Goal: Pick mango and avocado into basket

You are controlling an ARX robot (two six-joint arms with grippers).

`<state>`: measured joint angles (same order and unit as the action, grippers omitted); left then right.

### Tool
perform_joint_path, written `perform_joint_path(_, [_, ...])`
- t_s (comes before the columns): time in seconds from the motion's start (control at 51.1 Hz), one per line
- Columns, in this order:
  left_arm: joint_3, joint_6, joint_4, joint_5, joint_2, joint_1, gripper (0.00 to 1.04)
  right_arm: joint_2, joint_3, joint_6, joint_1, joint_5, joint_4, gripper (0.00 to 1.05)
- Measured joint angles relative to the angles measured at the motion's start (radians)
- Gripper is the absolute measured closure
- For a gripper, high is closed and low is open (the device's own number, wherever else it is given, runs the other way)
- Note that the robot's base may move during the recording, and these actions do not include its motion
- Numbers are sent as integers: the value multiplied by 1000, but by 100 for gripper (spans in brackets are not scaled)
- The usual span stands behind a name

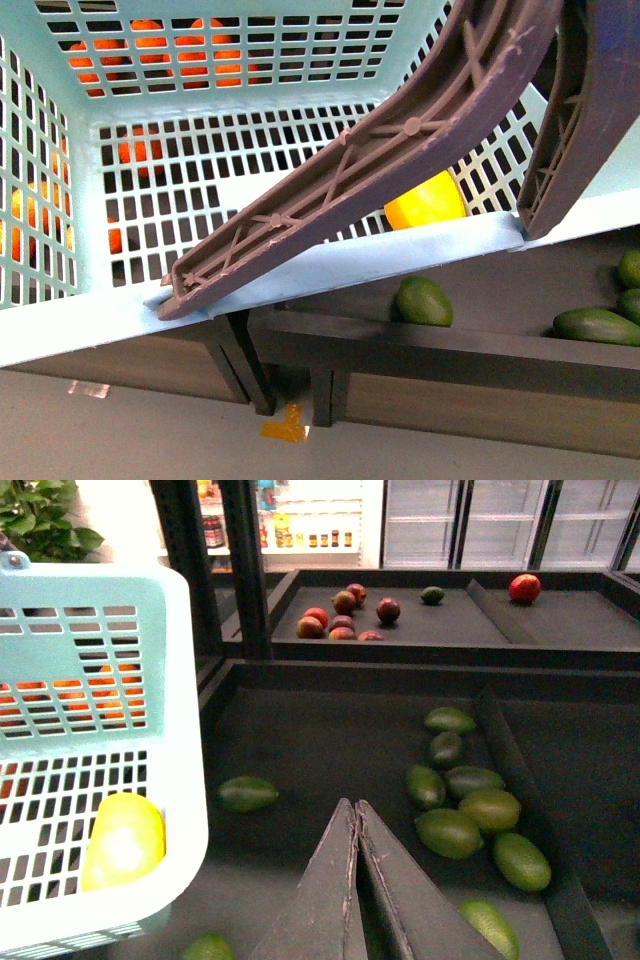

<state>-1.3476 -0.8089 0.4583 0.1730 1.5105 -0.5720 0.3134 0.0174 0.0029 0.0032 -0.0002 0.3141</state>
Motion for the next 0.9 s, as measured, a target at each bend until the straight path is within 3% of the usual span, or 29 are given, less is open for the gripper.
perform_joint_path(0.47, [0,0,0,0,0,0,85,-137,0,0,0,0,-137,103])
perform_joint_path(0.607, [0,0,0,1,0,0,85,-279,0,0,0,2,-301,103])
perform_joint_path(0.803, [0,0,0,0,0,0,85,-305,0,0,0,2,-312,103])
perform_joint_path(0.901, [0,-2,0,1,0,0,85,-307,0,0,0,2,-312,82])
